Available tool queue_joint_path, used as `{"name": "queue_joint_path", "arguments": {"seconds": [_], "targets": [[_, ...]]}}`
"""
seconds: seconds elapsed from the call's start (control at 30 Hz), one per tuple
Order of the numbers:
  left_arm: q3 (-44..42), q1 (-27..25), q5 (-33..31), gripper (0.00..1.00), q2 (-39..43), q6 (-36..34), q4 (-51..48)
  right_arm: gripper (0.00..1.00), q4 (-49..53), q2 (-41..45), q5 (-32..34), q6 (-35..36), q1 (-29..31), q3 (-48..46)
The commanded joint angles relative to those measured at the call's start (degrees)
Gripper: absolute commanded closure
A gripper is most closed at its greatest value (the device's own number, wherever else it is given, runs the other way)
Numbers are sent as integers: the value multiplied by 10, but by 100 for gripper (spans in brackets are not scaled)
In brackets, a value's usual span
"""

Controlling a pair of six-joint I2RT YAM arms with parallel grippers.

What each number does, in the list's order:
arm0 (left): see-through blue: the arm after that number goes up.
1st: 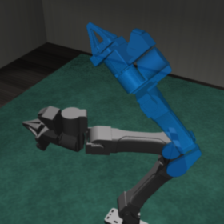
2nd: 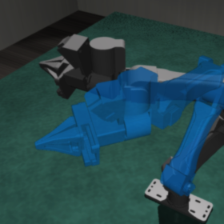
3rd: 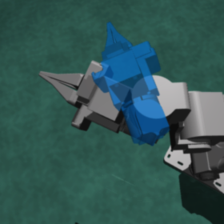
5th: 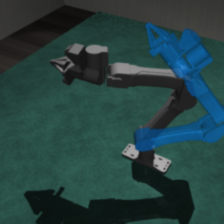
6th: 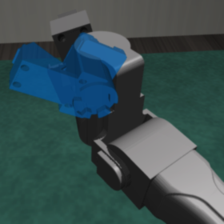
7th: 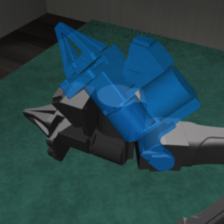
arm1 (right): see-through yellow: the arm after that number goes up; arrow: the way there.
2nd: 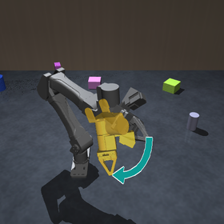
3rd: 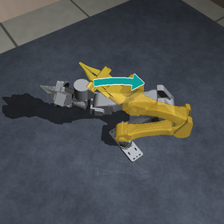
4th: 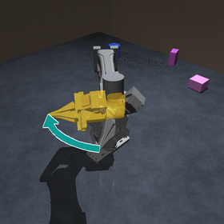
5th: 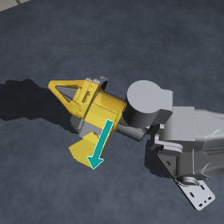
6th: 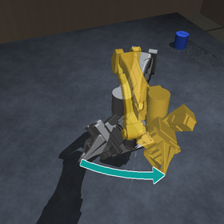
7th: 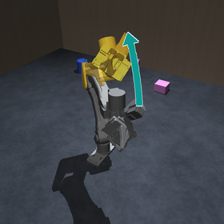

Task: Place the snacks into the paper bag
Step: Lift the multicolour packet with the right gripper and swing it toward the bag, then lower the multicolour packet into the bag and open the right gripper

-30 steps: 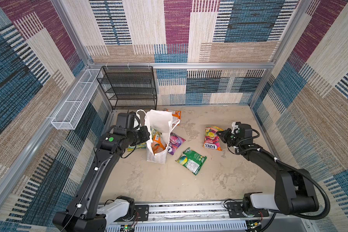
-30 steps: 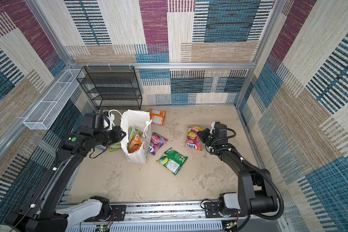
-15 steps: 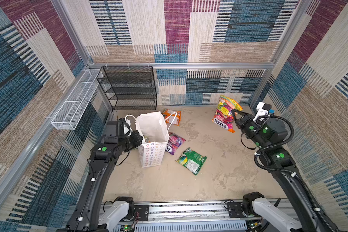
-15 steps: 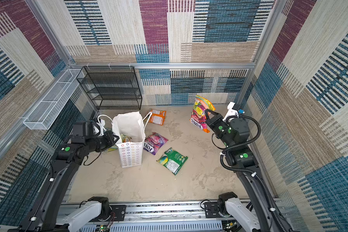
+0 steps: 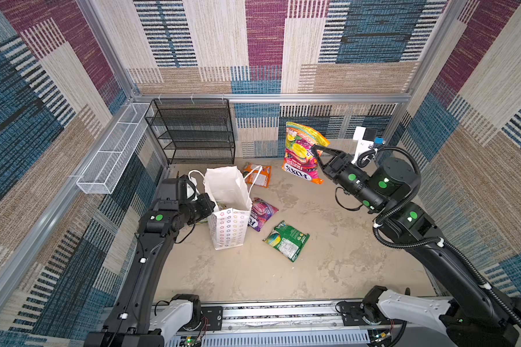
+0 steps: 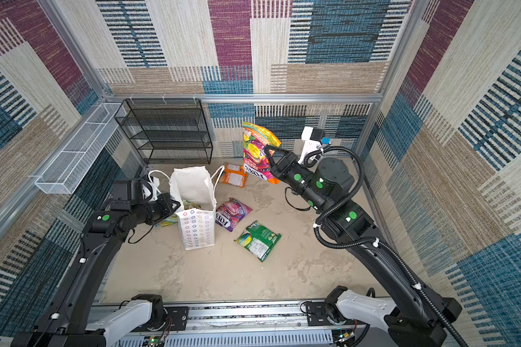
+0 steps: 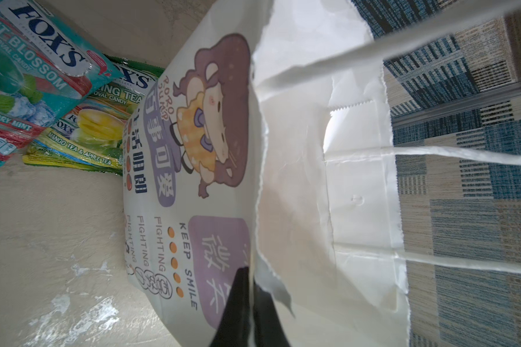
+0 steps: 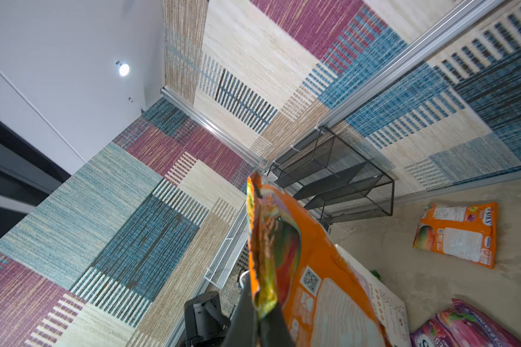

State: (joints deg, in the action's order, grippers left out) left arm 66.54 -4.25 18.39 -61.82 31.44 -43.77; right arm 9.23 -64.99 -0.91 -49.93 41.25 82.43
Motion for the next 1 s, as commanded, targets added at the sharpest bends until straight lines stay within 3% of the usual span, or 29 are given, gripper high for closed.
{"name": "queue_joint_path", "arguments": {"seconds": [0.0,0.23,0.67,0.97], "targets": [[-1,2,11,100,0,5,31,100,-8,-41,36,30,40,48],[-4,3,16,100,-5,5,35,100,-7,-139,58,41,101,127],[-7,3,18,100,-7,6,39,100,52,-304,69,22,141,240],[-6,3,20,100,-7,6,39,100,69,-361,64,17,148,253]]}}
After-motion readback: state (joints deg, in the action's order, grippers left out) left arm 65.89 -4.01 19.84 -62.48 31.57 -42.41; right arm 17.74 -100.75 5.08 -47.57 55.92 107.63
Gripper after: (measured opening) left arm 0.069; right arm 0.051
